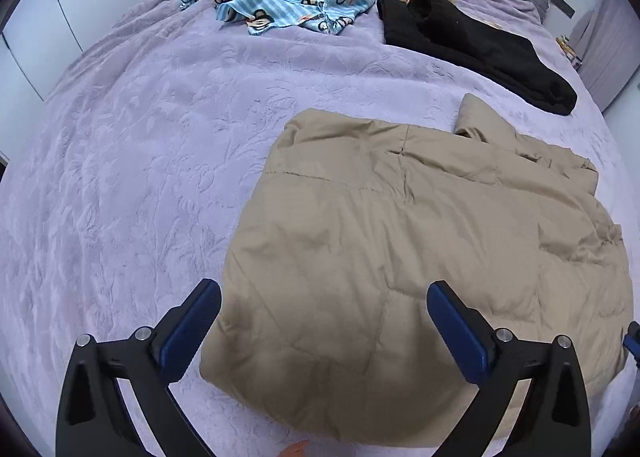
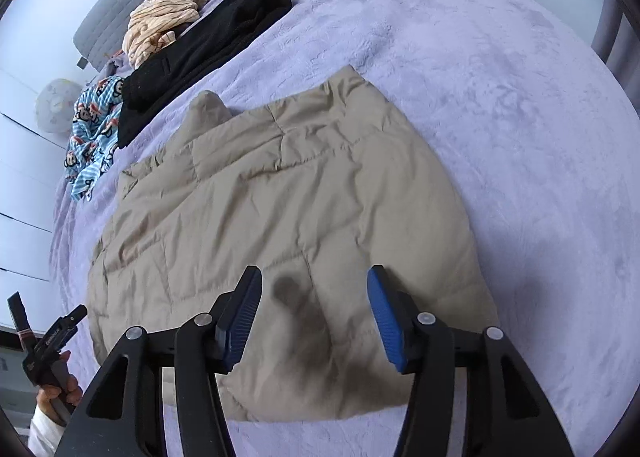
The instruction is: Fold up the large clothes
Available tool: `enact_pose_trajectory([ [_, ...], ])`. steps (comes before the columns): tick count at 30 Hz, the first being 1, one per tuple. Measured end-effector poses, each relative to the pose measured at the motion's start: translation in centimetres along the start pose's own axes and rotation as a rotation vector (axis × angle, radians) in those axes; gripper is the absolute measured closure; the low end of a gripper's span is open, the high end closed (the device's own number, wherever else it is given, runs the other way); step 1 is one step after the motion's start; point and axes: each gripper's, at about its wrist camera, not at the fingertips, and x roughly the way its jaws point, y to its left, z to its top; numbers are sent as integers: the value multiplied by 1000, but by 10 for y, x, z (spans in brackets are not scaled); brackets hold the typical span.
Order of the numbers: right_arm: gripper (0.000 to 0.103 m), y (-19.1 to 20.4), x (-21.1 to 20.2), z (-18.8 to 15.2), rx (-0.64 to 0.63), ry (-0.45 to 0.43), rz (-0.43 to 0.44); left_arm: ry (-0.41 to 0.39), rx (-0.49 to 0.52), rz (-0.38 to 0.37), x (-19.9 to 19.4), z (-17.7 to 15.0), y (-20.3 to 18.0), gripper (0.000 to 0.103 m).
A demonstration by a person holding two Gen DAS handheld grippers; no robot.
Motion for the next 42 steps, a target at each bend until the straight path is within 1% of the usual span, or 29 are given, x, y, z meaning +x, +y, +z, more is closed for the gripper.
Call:
enact_pose_trajectory([
  [3, 43, -5, -8, -16, 23, 14, 13, 1, 1, 7, -7, -9, 0, 0],
  [4, 40, -7, -11, -23, 30, 15, 18, 0, 5, 20, -9, -13, 0, 0],
  [5, 34, -9, -13, -28, 34, 16, 23, 2, 4, 30, -9, -17, 1, 0],
  [6, 30, -10, -16, -33, 39, 17, 29, 12, 6, 28, -8, -20, 2, 0],
  [7, 24, -12, -18, -39, 48, 18, 41, 33, 8, 7, -5, -24, 3, 0],
  [9, 22, -17, -21, -51, 74, 24, 63, 55, 2, -8, -3, -33, 4, 0],
  [12, 21, -25, -18, -65, 111, 45, 87, 59, -2, -10, -3, -45, 3, 0],
  [15, 13, -31, -11, -76, 150, 68, 117, 45, 12, 21, -5, -55, 1, 0],
  [19, 13, -42, -5, -86, 222, 78, 158, 67, 10, 9, -2, -66, 3, 0],
  [22, 0, -47, -2, -90, 261, 75, 189, 87, 4, 0, 0, -75, 4, 0],
  [25, 0, -44, 0, -91, 264, 64, 208, 99, -3, -25, 2, -82, 4, 0],
  [26, 0, -44, 1, -92, 266, 62, 216, 104, -10, -40, 2, -84, 5, 0],
  [28, 0, -42, 4, -93, 275, 77, 240, 118, -41, -100, 2, -88, 9, 0],
  [31, 0, -40, 14, -94, 286, 135, 289, 154, -141, -246, 6, -96, 22, 0],
  [32, 0, -38, 18, -95, 285, 152, 301, 164, -172, -283, 7, -97, 26, 0],
  [35, 0, -36, 22, -94, 294, 158, 313, 201, -269, -391, 17, -103, 40, 0],
  [37, 0, -38, 26, -94, 317, 157, 338, 230, -338, -455, 28, -107, 49, 0],
  [40, 0, -40, 33, -92, 348, 158, 366, 258, -433, -537, 45, -111, 58, 0],
  [42, 0, -41, 40, -90, 373, 159, 390, 252, -471, -567, 54, -110, 60, 0],
])
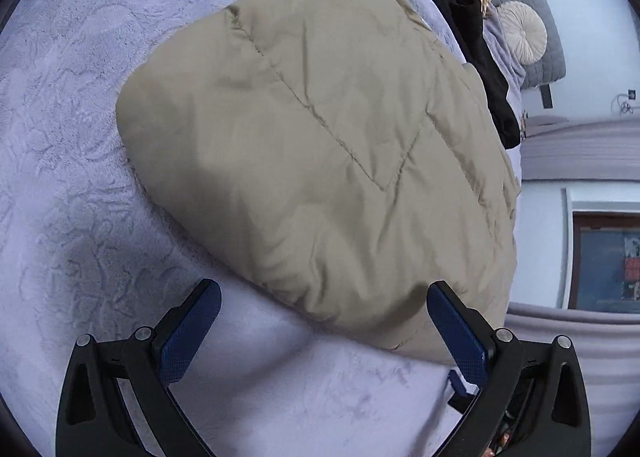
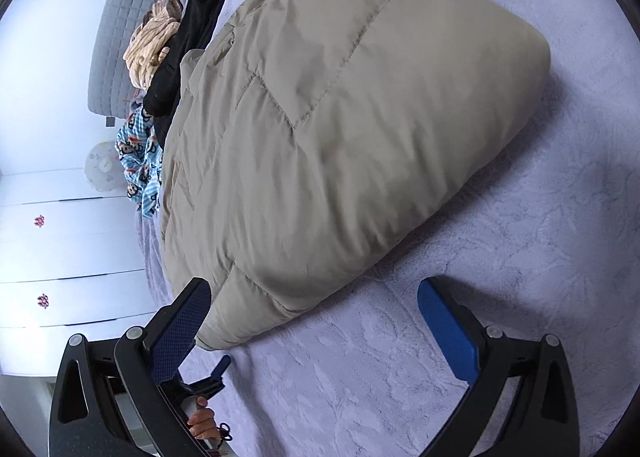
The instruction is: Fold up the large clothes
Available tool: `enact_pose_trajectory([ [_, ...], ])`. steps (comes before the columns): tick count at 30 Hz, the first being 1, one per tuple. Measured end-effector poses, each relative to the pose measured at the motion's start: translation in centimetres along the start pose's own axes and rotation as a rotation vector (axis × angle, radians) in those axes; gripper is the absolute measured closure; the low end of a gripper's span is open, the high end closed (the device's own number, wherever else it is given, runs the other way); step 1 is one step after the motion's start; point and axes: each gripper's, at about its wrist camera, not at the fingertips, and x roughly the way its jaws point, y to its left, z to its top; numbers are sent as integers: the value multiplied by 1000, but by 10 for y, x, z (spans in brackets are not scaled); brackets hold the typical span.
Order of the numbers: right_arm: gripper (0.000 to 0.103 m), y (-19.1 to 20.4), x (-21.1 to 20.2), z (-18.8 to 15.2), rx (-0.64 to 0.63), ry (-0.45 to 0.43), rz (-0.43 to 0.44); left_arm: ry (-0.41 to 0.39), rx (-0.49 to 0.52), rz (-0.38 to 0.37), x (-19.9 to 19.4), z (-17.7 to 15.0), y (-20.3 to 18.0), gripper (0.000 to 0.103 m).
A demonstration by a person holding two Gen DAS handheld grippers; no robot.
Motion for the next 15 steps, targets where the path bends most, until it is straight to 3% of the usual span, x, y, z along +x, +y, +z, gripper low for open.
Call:
enact_pose_trajectory([
  [8, 0, 4, 20, 18, 51, -4, 90, -45, 31, -23, 22, 29, -20, 0],
  [15, 0, 3, 50, 44, 117, -3, 161, -85, -29, -3, 46, 58, -25, 2],
])
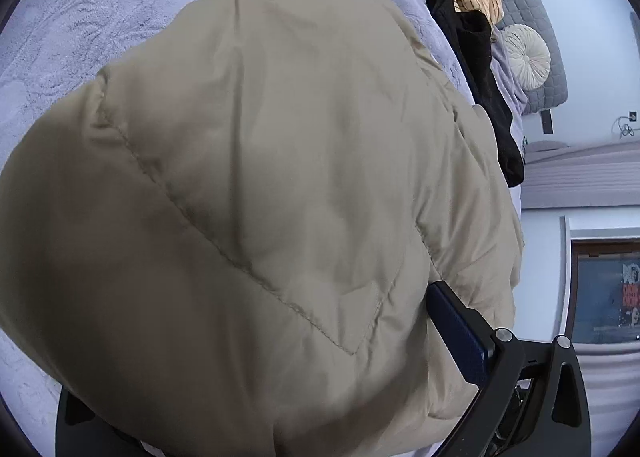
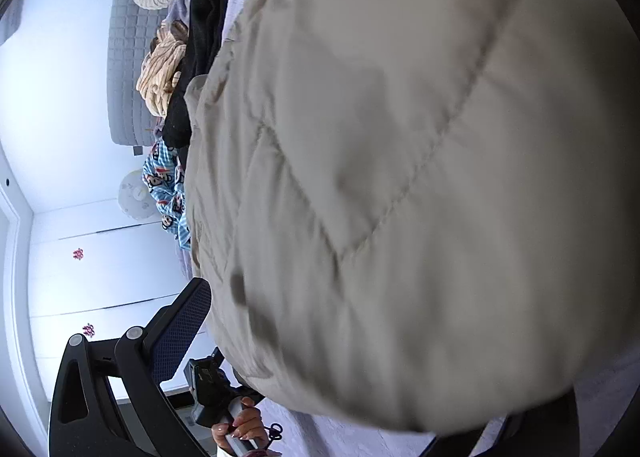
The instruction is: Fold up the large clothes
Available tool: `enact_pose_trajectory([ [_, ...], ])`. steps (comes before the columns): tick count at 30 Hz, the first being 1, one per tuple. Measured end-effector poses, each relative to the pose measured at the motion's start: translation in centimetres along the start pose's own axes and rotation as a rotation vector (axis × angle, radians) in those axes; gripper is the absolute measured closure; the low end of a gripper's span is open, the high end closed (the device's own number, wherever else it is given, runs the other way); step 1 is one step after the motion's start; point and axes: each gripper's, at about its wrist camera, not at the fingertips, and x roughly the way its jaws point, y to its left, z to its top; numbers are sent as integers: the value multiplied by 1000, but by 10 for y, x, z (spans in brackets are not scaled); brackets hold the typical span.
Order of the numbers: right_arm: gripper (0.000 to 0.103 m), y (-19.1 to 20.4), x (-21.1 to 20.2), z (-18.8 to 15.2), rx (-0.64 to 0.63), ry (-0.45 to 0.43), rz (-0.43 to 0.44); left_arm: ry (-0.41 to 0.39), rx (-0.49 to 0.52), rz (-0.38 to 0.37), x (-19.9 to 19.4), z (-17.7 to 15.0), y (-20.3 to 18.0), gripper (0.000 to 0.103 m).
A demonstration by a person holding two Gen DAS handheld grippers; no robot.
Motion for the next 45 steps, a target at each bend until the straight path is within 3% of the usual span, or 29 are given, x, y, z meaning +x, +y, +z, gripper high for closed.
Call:
enact_pose_trajectory([
  [1, 0, -3, 3, 1, 12, -4, -5, -12, 2, 7, 2, 2, -3, 7],
  [3, 0, -5, 6, 3, 35, -16, -11, -25, 35, 1, 0, 3, -9, 45],
  [6, 4, -4, 2, 1, 61, -25, -10, -39, 80, -20, -13, 2, -15, 71],
  [8, 48, -8, -2, 1, 92, -24, -37, -53, 139, -28, -25, 1, -22, 79],
  [9, 54, -10, -4, 0, 108, -21, -16, -57, 171, -28, -34, -1, -24, 81],
  [11, 71, -6, -10, -4, 94, -31, -8, -65, 256, -20, -43, -2, -38, 83],
  [13, 76, 1, -16, -9, 57, -40, -14, -63, 315, -27, -52, -4, -46, 83],
  [19, 78, 8, -38, -38, 9, -56, -16, -29, 404, -67, -78, -10, -48, 83],
  [24, 78, -2, -53, -72, 20, -67, -29, 18, 453, -72, -107, -39, -29, 83],
  [32, 78, -29, -89, -126, 29, -15, -95, 74, 395, -36, -147, -112, 20, 83],
  [38, 78, -56, -123, -153, 14, 47, -119, 104, 351, 54, -156, -172, 55, 82],
  [40, 78, -67, -126, -162, 16, 55, -117, 98, 338, 95, -154, -182, 61, 82],
  [42, 78, -68, -124, -156, 38, 61, -102, 85, 311, 132, -153, -185, 64, 75],
  [45, 70, -82, -125, -166, 51, 67, -113, 65, 299, 192, -167, -188, 66, 69],
])
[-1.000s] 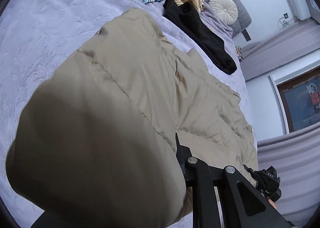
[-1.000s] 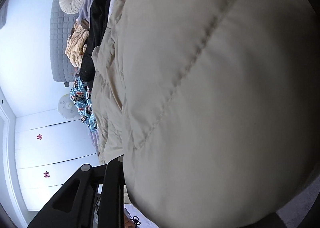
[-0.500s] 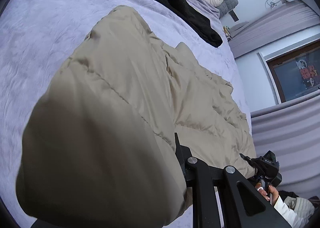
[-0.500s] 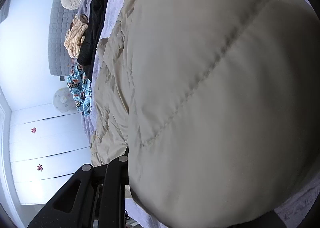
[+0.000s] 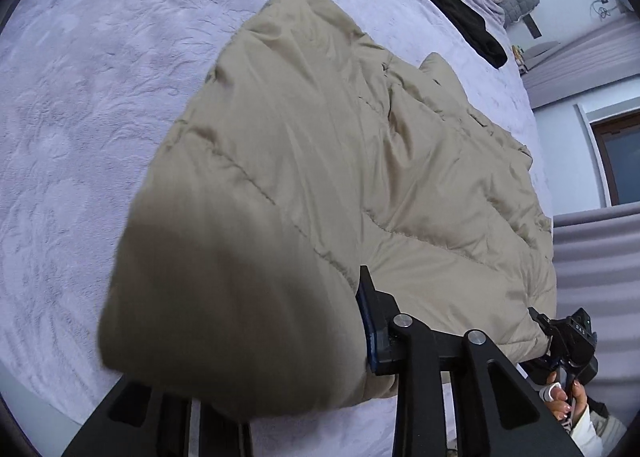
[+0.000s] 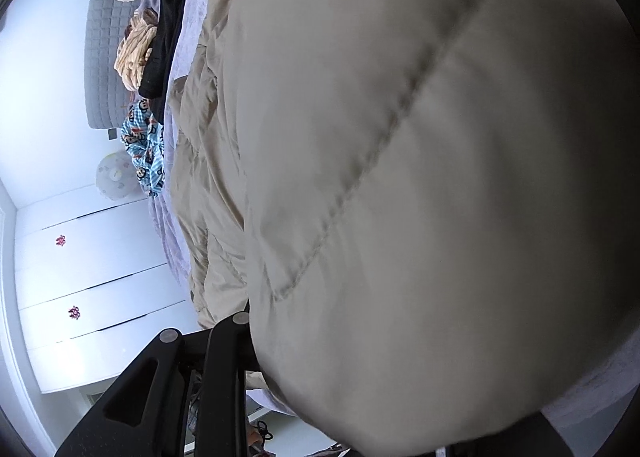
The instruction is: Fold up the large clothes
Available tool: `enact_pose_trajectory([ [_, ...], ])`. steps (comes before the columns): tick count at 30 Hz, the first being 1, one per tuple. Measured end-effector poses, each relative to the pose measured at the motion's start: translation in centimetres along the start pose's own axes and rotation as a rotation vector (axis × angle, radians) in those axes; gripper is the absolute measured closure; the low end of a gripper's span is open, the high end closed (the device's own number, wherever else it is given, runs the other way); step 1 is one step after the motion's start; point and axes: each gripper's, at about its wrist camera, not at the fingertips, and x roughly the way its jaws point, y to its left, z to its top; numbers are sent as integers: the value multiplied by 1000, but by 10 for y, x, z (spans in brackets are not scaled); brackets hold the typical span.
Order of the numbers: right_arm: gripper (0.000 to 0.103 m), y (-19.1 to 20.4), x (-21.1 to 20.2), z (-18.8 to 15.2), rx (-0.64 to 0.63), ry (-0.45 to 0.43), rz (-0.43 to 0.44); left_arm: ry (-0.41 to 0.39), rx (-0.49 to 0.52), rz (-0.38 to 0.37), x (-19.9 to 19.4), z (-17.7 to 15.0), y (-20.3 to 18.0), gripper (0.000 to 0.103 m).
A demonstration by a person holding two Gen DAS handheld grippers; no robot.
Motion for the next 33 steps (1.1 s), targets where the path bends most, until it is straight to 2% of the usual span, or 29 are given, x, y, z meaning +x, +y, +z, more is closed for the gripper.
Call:
enact_pose_trajectory([
  [2, 60, 5, -6, 0, -20, 5, -45, -10, 16, 40, -16, -5, 3, 69],
  [4, 56, 13, -17, -4, -74, 14, -107, -36, 27, 77, -36, -10, 5, 69],
  [8, 55, 40, -35, -16, -239, 33, -201, -137, 32, 166, -75, -17, 13, 69],
  [10, 56, 49, -42, -27, -331, 63, -202, -178, 35, 184, -87, -15, 16, 69],
  [12, 62, 61, -52, -44, -414, 82, -149, -161, 36, 162, -84, -10, 22, 69],
  [14, 64, 74, -54, -48, -464, 52, -158, -127, 58, 153, -70, -2, 20, 69],
  [17, 64, 85, -37, -28, -434, -22, -224, -67, 125, 256, -31, 4, 17, 69],
  [18, 64, 84, -30, -31, -417, -37, -258, -36, 126, 279, -18, 4, 20, 69],
  [21, 67, 69, -19, -19, -379, -46, -362, 10, 88, 272, -2, 5, 33, 69],
  [25, 68, 49, -26, -13, -279, -39, -330, -14, 102, 309, -18, 7, 24, 69],
  [26, 65, 49, -30, -16, -281, -41, -325, -23, 110, 318, -22, 7, 20, 69],
  [33, 62, 82, -37, -37, -400, -21, -305, -77, 144, 316, -46, 0, -15, 69],
])
